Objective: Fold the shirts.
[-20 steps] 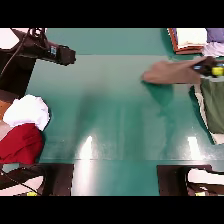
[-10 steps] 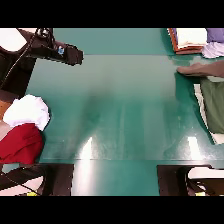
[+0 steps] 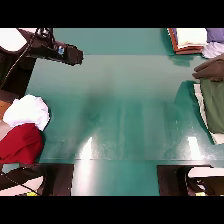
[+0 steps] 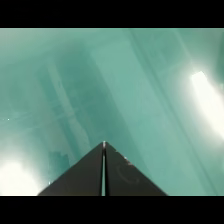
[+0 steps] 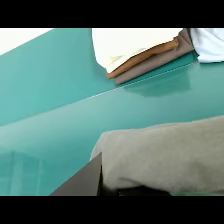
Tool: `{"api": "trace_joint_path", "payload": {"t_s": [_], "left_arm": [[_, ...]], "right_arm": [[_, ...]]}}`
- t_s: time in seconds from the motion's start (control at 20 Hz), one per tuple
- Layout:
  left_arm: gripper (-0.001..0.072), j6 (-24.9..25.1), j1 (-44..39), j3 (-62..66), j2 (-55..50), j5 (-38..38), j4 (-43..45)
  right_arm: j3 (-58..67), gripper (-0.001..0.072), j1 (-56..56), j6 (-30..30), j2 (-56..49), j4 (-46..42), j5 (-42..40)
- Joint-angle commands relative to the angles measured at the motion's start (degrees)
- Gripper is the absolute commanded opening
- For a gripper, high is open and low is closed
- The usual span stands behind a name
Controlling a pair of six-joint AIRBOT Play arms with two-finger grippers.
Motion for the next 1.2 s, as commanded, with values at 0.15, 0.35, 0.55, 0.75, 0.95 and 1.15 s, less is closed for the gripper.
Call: {"api": "trace_joint_path", "payload": {"t_s": [0.15, 0.35, 0.55, 0.75, 0.95, 1.15], "left_arm": [[0.0025, 0.1, 0.0, 0.0, 0.0, -2.5, 0.0], [0.0025, 0.1, 0.0, 0.0, 0.0, -2.7, 0.0], [0.0025, 0.1, 0.0, 0.0, 0.0, -3.0, 0.0], [0.0025, 1.6, 0.0, 0.0, 0.0, -3.0, 0.0], [0.0025, 1.6, 0.0, 0.0, 0.0, -3.0, 0.0], [0.0025, 1.6, 0.0, 0.0, 0.0, -3.0, 0.2]], "right_arm": [[-3.7, 0.0016, -3.1, 2.2, 5.4, -9.7, 9.6], [-15.4, 0.0017, -5.1, 3.8, 13.0, -17.9, 9.7], [-27.2, 0.0018, -9.7, 5.7, 19.8, -27.7, 10.7], [-37.4, 0.003, -16.2, 6.1, 25.5, -29.9, 11.0], [-44.4, 0.0501, -22.2, 6.6, 28.6, -29.8, 10.5], [-45.3, 0.056, -22.6, 10.2, 29.0, -27.0, 11.5]]}}
